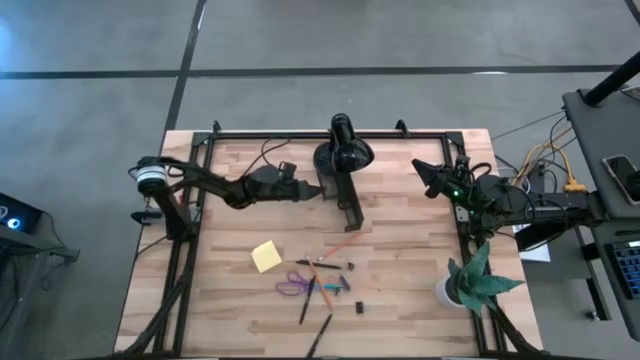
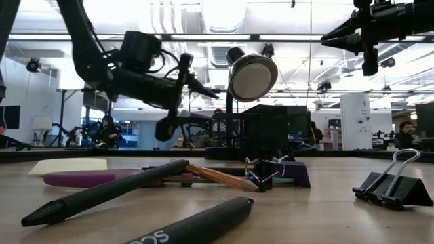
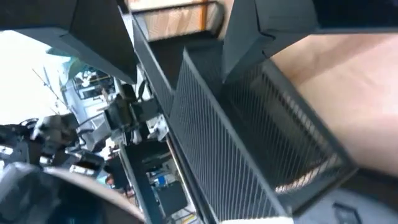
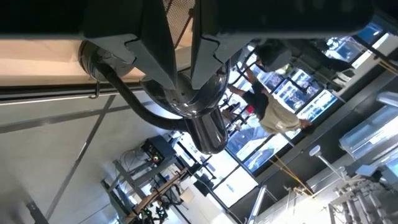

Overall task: Pick and place office supplies into organizer
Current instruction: Prepare the black desk organizer

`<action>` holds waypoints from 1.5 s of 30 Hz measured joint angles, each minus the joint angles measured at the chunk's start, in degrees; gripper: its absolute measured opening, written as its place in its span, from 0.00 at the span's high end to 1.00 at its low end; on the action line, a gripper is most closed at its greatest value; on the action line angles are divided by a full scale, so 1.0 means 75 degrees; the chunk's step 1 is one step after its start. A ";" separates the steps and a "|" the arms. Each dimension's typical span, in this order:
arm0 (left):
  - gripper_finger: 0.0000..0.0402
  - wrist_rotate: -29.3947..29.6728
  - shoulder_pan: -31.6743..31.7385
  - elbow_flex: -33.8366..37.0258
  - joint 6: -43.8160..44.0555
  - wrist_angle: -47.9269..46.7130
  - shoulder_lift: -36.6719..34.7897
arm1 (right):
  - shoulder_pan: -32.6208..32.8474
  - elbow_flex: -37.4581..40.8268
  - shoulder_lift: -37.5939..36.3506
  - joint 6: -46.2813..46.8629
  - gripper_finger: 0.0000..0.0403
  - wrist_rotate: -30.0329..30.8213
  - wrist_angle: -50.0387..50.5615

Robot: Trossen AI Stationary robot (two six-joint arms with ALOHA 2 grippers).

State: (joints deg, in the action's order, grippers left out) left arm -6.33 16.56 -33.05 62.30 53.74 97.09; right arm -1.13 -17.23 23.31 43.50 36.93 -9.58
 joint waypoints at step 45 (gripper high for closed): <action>0.99 0.0393 0.0070 -0.1027 -0.1873 -0.5361 -0.1645 | -0.0003 0.0000 -0.0004 -0.0081 0.89 0.0026 0.0314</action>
State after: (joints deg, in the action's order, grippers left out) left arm -3.38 17.08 -40.75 48.25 13.53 84.75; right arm -1.15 -17.23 23.28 42.89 37.12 -7.22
